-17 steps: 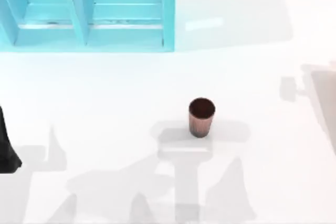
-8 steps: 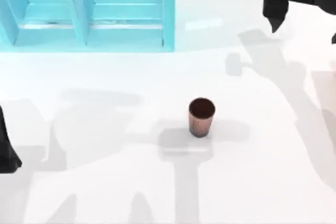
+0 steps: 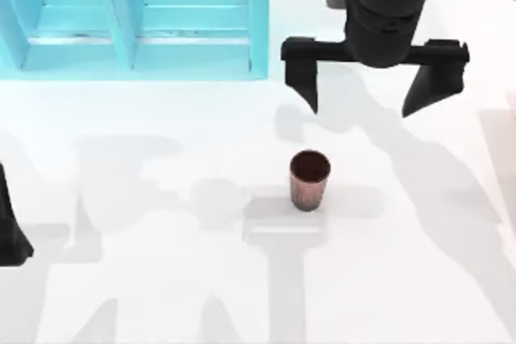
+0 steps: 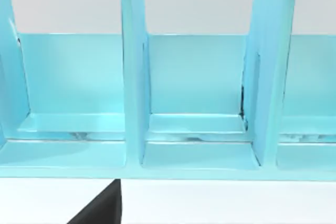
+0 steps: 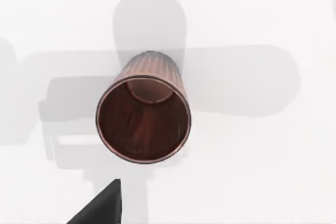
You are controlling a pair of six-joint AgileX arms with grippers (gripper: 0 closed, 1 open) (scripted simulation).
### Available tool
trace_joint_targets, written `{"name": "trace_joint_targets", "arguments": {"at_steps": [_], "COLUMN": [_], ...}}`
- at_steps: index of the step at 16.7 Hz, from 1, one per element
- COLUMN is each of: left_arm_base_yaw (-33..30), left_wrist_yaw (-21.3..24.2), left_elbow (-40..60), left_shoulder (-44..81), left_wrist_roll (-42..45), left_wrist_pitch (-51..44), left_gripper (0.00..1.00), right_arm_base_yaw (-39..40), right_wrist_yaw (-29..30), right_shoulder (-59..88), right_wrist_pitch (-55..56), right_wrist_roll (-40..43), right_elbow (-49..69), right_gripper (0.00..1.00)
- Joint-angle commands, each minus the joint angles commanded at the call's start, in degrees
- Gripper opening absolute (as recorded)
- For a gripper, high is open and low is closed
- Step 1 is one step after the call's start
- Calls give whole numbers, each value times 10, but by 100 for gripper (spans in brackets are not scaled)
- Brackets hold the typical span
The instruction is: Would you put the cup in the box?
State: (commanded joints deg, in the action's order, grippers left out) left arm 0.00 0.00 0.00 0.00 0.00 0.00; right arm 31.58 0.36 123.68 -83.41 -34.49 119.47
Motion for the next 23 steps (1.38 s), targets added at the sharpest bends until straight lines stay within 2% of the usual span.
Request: {"name": "trace_joint_targets", "arguments": {"at_steps": [4,11,19,23], "left_arm_base_yaw": [0,0,0,0], "left_wrist_yaw": [0,0,0,0], "left_elbow": [0,0,0,0], "left_shoulder": [0,0,0,0], "left_wrist_roll": [0,0,0,0], "left_wrist_pitch": [0,0,0,0], "left_gripper": [100,100,100,100], "right_arm_base_yaw": [30,28,31,32], "right_wrist_yaw": [-2,-2,-2,-2], "right_shoulder": [34,33,43,46], "right_wrist_pitch": [-14,-4,183,206], "right_wrist_roll": [-12,-11,-13,-14], "right_elbow": [24,13,-162,-185], "right_gripper": [100,100,100,100]}}
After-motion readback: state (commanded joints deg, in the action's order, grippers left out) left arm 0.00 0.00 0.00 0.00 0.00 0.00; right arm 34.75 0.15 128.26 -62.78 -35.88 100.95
